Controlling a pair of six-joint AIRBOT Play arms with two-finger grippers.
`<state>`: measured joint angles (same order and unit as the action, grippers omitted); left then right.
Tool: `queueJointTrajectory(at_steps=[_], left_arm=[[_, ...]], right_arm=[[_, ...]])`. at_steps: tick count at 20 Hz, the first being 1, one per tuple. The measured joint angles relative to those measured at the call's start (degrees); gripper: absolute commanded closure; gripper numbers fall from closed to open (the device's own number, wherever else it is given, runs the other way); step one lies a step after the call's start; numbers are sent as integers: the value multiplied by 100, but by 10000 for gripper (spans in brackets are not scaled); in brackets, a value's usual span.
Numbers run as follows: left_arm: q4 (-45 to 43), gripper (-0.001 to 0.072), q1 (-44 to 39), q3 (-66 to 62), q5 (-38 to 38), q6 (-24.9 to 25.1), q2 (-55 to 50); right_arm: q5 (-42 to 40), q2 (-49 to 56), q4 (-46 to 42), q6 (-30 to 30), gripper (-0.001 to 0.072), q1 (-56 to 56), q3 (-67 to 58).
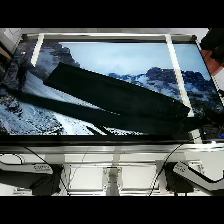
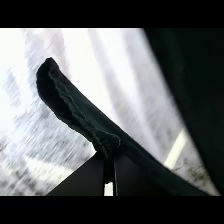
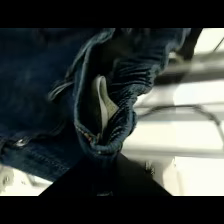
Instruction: Fold the clothes and pants, and hang the long-sleeved shirts on hangers.
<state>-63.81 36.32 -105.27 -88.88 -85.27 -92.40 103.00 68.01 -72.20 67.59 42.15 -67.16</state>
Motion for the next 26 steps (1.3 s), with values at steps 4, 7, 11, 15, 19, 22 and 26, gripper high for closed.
queueJointTrajectory(at_steps=[4, 7, 11, 15, 19, 22, 26], left_arm=[[752, 682, -341, -1154, 584, -575, -1029], [1471, 682, -518, -1421, 1338, -831, -1685], [2234, 682, -811, -1541, 2549, -929, -2415], [2533, 680, -1073, -1574, 3713, -894, -2900], [2618, 175, -1296, -1585, 4872, -643, -3222], [2645, 83, -1530, -1585, 5427, -153, -3366], [2618, 132, -1705, -1587, 5947, 494, -3427]], right_arm=[[-706, 684, 879, 254, 691, 0, -511], [-1196, 1366, 1484, 479, 689, 0, -664], [-1827, 2155, 1829, 811, 689, 0, -737], [-2656, 2741, 2192, 962, 687, -15, -752], [-3582, 3112, 2404, 1001, 603, -232, -758], [-4291, 3244, 2496, 1025, 416, -474, -761], [-4942, 3309, 2566, 1196, 194, -671, -826]])
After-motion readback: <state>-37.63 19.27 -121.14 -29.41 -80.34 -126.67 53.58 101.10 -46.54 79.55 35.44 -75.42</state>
